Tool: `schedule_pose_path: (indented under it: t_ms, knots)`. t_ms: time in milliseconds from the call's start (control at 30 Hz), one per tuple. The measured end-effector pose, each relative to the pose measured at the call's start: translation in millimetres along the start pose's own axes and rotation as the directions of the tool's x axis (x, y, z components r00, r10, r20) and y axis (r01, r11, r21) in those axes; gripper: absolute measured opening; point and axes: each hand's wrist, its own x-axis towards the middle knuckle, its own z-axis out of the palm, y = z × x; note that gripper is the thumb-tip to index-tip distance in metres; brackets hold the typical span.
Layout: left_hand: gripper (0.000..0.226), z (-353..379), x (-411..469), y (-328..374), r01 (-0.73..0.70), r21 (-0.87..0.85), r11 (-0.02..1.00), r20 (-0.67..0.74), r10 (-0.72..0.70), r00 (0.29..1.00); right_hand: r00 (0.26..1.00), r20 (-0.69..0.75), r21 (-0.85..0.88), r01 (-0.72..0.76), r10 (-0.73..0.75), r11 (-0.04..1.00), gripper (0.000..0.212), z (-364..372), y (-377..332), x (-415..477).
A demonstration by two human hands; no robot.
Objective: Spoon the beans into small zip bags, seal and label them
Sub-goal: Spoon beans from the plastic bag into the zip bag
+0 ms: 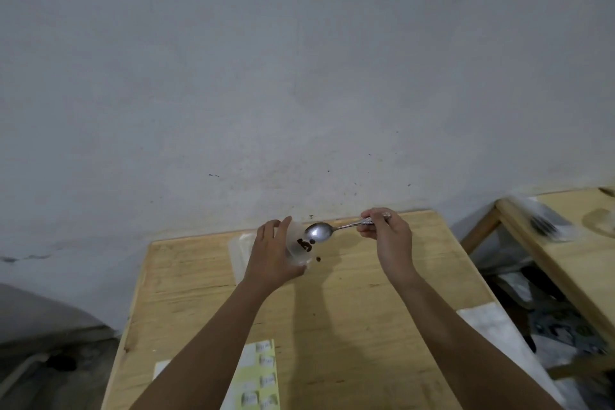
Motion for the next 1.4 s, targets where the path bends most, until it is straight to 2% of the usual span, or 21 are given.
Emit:
schedule_pose_path:
  t_ms: [233, 367, 500, 567, 667, 767, 867, 1033, 1133, 1233, 1400]
  knots:
    - [0.088, -24, -14, -29, 0.068, -0.038, 0.997, -0.053, -0.070, 0.996, 0.994, -0.046, 0.059, -0.098, 0.101, 0.993, 0.025, 23, 24, -3]
    - [0.092, -39, -25, -48, 0.109, -0.037, 0.993, -0.050, -0.111, 0.993, 0.993, 0.038, -0.085, -0.111, 0.115, 0.990, 0.023, 48, 52, -10]
    - [0.095, -48, -34, -71, 0.140, 0.000, 0.990, -0.034, -0.140, 0.990, 0.992, 0.116, -0.287, -0.015, 0.051, 0.958, 0.019, 73, 78, -20]
    - [0.095, -51, -39, -82, 0.154, 0.011, 0.988, -0.038, -0.153, 0.987, 0.990, 0.113, -0.316, -0.049, 0.089, 0.948, 0.020, 81, 87, -27]
    - [0.096, -54, -47, -94, 0.185, 0.018, 0.983, -0.036, -0.185, 0.982, 0.971, 0.015, -0.184, -0.232, 0.239, 0.955, 0.026, 92, 94, -34]
    - [0.095, -55, -52, -103, 0.194, 0.032, 0.980, -0.034, -0.193, 0.981, 0.907, -0.091, 0.000, -0.412, 0.410, 0.911, 0.022, 97, 100, -33]
    - [0.095, -54, -55, -108, 0.188, 0.042, 0.981, -0.036, -0.187, 0.982, 0.856, -0.149, 0.158, -0.473, 0.494, 0.867, 0.021, 94, 100, -31]
    - [0.095, -50, -51, -104, 0.183, 0.042, 0.982, -0.023, -0.182, 0.983, 0.813, -0.125, 0.291, -0.518, 0.569, 0.804, 0.024, 81, 92, -25]
    - [0.094, -46, -45, -97, 0.167, 0.042, 0.985, -0.015, -0.167, 0.986, 0.818, -0.121, 0.330, -0.501, 0.563, 0.800, 0.017, 73, 83, -20]
    - [0.094, -42, -40, -90, 0.164, 0.038, 0.986, -0.005, -0.164, 0.986, 0.853, -0.129, 0.317, -0.447, 0.505, 0.836, 0.016, 67, 71, -15]
    - [0.094, -34, -32, -77, 0.148, 0.026, 0.989, 0.010, -0.148, 0.989, 0.944, -0.080, 0.212, -0.298, 0.320, 0.931, 0.024, 66, 46, -16]
